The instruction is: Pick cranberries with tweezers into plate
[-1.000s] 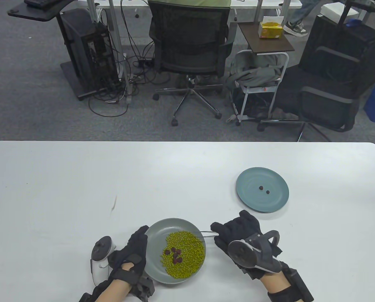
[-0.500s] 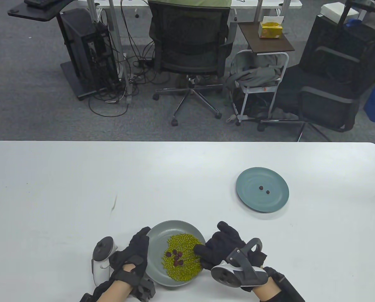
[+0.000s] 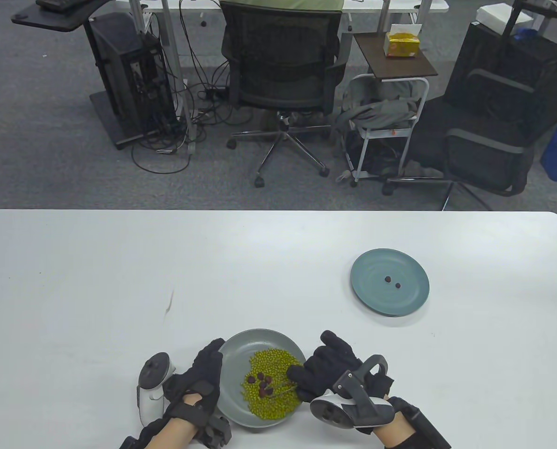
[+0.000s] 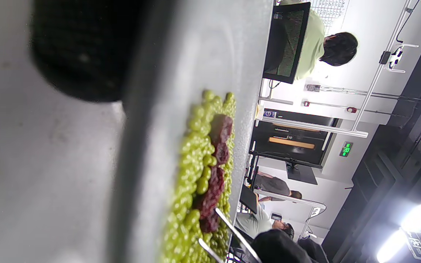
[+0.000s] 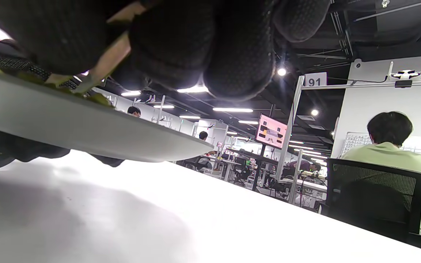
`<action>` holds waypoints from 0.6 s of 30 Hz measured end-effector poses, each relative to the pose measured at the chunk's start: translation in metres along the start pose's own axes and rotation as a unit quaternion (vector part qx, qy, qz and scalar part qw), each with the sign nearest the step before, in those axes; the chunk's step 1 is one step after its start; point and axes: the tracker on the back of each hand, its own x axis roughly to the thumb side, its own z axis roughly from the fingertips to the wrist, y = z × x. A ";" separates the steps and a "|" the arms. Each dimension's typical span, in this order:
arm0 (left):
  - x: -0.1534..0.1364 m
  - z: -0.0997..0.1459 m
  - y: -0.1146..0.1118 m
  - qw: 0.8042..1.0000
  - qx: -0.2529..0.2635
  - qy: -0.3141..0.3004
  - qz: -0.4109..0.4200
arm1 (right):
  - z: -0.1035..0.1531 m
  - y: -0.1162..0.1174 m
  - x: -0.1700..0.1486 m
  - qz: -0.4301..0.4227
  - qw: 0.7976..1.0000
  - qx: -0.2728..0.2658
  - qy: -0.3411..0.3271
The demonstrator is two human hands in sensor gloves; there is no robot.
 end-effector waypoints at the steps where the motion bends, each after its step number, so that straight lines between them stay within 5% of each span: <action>1: 0.000 0.000 0.000 1.000 0.000 0.000 0.000 | 0.000 0.000 0.000 0.000 1.000 0.000 0.000; 18: -0.001 0.000 0.000 1.000 -0.001 0.000 -0.002 | -0.001 -0.002 0.007 0.015 1.000 -0.017 -0.007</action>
